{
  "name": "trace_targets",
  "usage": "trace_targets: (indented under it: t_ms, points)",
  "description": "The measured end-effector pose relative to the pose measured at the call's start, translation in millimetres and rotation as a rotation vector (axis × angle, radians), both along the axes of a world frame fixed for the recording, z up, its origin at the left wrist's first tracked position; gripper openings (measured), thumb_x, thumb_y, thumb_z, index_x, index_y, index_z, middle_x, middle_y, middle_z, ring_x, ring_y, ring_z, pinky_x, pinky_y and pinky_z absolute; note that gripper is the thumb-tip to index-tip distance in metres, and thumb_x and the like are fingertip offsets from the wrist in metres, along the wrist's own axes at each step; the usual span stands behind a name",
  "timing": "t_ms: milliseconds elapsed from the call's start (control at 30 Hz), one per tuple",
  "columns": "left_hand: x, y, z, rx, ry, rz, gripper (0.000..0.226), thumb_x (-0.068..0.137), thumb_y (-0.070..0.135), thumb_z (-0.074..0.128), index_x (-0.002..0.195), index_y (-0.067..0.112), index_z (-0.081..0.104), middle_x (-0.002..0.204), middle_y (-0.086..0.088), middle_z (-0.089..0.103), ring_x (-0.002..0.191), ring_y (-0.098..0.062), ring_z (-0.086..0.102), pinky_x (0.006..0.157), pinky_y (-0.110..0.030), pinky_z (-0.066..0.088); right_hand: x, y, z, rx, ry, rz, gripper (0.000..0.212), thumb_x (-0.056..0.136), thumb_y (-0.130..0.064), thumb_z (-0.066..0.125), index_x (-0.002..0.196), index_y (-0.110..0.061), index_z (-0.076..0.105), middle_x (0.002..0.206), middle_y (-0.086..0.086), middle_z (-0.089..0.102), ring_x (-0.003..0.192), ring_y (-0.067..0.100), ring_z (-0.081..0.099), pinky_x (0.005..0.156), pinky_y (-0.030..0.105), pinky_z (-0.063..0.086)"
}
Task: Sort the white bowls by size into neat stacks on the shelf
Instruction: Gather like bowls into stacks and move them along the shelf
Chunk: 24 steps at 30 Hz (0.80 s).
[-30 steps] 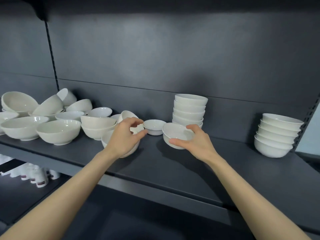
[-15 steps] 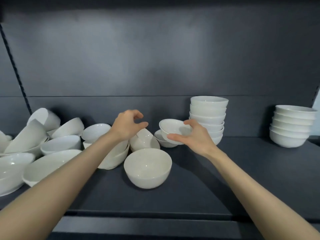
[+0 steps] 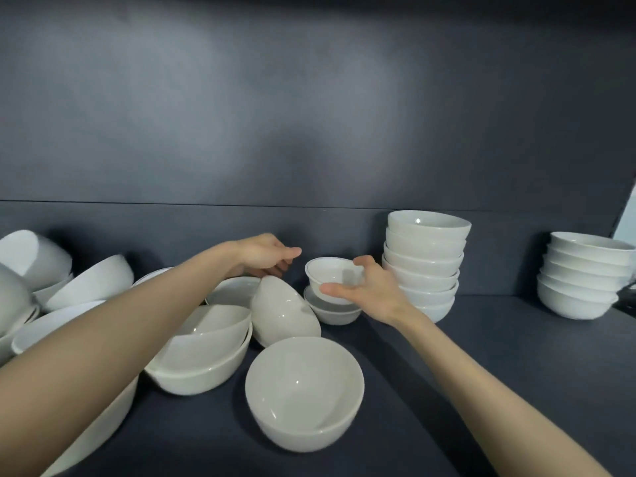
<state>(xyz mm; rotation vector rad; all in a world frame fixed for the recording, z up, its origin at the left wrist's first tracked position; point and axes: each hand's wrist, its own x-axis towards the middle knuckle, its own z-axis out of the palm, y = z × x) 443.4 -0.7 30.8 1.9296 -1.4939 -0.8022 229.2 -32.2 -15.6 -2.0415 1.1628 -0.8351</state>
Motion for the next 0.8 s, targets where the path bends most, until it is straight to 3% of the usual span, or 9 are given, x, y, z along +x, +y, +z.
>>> trace_targets:
  t_ms: [100,300,400,633,800]
  points:
    - [-1.3,-16.8,-1.6,0.131,-0.004,-0.046,0.051,0.097,0.049,0.044,0.116,0.003,0.058,0.110,-0.012,0.065,0.107,-0.026,0.064,0.099,-0.040,0.049,4.9,-6.0,-3.2,0.001,0.021,-0.014,0.094,0.069,-0.052,0.079,0.141,-0.012,0.033,0.136,0.000,0.045,0.126,0.017,0.043,0.089,0.024,0.034]
    - [-10.3,-36.2,-7.7,0.269,0.035,-0.165,0.056,0.100,0.047,0.037,0.118,-0.001,0.060,0.113,-0.019,0.067,0.095,-0.026,0.067,0.088,-0.038,0.053,10.2,-13.0,-8.8,-0.023,0.056,-0.033,0.091,0.068,-0.051,0.080,0.137,-0.010,0.036,0.125,-0.001,0.048,0.114,0.014,0.045,0.085,0.023,0.035]
    - [-11.3,-40.1,-12.5,0.296,0.044,-0.196,0.055,0.102,0.045,0.033,0.115,0.000,0.063,0.112,-0.018,0.068,0.094,-0.025,0.066,0.084,-0.034,0.054,12.7,-15.6,-10.5,-0.028,0.056,-0.025,0.089,0.069,-0.050,0.079,0.136,-0.009,0.037,0.125,-0.001,0.048,0.110,0.013,0.044,0.086,0.023,0.035]
    - [-7.6,-44.4,-21.0,0.277,0.096,-0.194,0.046,0.103,0.031,0.038,0.117,-0.006,0.062,0.115,-0.023,0.067,0.101,-0.030,0.065,0.095,-0.043,0.049,12.1,-18.9,-11.9,0.001,0.068,0.002,0.088,0.072,-0.049,0.077,0.138,-0.010,0.035,0.127,-0.001,0.045,0.109,0.012,0.042,0.086,0.022,0.035]
    - [-5.9,-46.0,-22.3,0.252,0.060,-0.217,0.027,0.101,0.019,0.046,0.104,0.000,0.064,0.104,-0.018,0.070,0.087,-0.023,0.068,0.076,-0.031,0.056,6.7,-17.0,-12.4,0.018,0.121,0.019,0.079,0.074,-0.050,0.076,0.131,-0.011,0.038,0.120,-0.004,0.045,0.104,0.012,0.043,0.081,0.023,0.034]
